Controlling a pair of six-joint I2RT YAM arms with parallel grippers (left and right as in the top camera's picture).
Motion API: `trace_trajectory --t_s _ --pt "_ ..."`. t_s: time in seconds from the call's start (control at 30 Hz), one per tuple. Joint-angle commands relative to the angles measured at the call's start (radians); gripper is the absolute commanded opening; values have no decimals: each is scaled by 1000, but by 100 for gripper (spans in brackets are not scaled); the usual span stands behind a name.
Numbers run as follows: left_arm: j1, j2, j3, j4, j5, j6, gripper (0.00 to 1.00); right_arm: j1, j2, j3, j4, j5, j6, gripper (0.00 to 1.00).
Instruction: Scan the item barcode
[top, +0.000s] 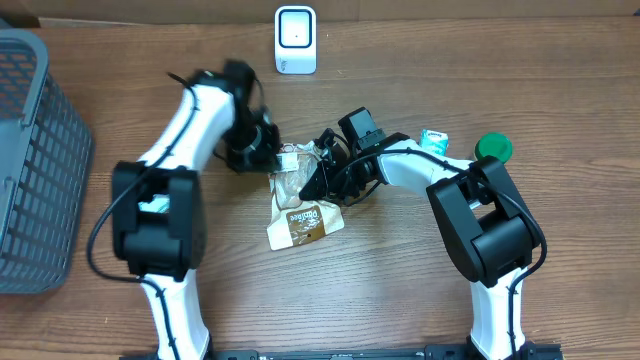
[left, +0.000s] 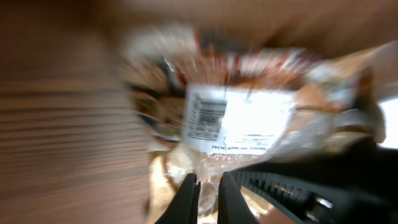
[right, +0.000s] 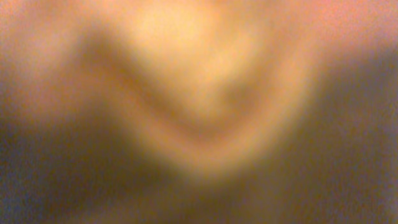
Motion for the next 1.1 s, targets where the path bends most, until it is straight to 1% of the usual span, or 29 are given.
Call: trace_trajectory --t_s 0.0,0.1,0.23,0.27,0.3,0.43,0.47,0.53,0.57,0.6,0.67,0.83,0.97,1.07 --pt "80 -134 78 -62 -104 69 4 8 6 -13 1 -21 -42 4" --pt "129 -182 77 -91 -152 92 4 -3 -14 -10 5 -80 -92 4" --pt "184 -189 76 -125 -222 94 5 -24 -86 -10 6 -122 -109 4" --pt "196 -187 74 -127 -231 94 7 -26 -108 -10 3 -127 -109 4" --pt "208 -185 71 -127 -239 95 11 -29 -138 -10 -1 -138 -109 4" --pt "241 -182 71 -125 -254 94 13 -40 -273 -7 -35 -181 -98 4" --pt "246 -182 71 -125 -254 95 17 -43 -306 -7 -45 -181 -84 4" --pt "253 -182 71 -125 -254 95 35 -51 -381 -7 -66 -181 -76 4" --pt "254 -182 71 -125 -254 94 66 -53 -414 -7 -74 -181 -75 4" --pt "254 -182 71 -124 -254 95 100 -54 -447 -7 -82 -181 -75 4" --pt "254 -182 71 -118 -254 95 100 -58 -511 -7 -89 -180 -69 4" --pt "253 -182 71 -102 -254 94 100 -84 -643 -6 -90 -177 10 4" --pt "252 -182 71 -72 -254 94 100 -105 -721 -6 -91 -177 74 4" --pt "252 -182 71 -66 -254 94 100 -107 -760 -6 -94 -177 81 4"
